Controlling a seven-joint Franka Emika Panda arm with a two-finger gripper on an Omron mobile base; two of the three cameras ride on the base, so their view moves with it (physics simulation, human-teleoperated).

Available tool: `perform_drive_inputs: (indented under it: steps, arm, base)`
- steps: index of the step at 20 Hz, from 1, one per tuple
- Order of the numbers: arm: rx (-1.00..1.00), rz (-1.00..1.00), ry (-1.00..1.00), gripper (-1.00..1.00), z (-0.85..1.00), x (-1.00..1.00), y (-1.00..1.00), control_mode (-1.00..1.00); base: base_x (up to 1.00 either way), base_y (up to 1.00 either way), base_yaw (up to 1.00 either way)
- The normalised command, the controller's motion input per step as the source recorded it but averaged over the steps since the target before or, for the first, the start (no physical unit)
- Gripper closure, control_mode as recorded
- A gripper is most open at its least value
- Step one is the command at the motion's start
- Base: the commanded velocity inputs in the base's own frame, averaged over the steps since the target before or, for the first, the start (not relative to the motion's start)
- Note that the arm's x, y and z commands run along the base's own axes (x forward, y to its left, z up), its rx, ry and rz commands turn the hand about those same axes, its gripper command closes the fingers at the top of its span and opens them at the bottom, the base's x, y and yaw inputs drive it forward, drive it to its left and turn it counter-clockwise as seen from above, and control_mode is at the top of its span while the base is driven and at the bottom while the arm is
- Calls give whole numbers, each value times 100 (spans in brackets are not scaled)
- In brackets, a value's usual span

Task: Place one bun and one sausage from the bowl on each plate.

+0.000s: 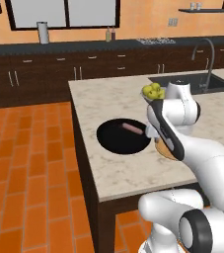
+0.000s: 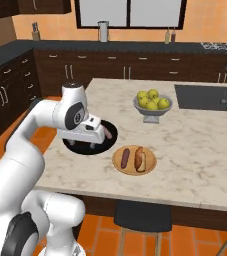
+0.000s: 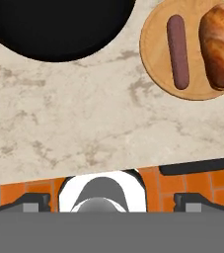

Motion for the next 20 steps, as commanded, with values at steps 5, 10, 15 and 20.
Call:
perform_drive_inputs:
  steps: [5, 10, 15, 20]
  arm:
    - [0, 16, 0, -100, -17, 80, 47, -100]
    - [0, 11, 0, -100, -18, 100, 35, -100]
    - [0, 9, 0, -100, -21, 100, 9, -100]
    - [-4, 21, 0, -100, -16, 83, 0, -100]
  base:
    - [16, 0, 3]
    - [0, 0, 0]
    - [0, 0, 0]
    - [0, 0, 0]
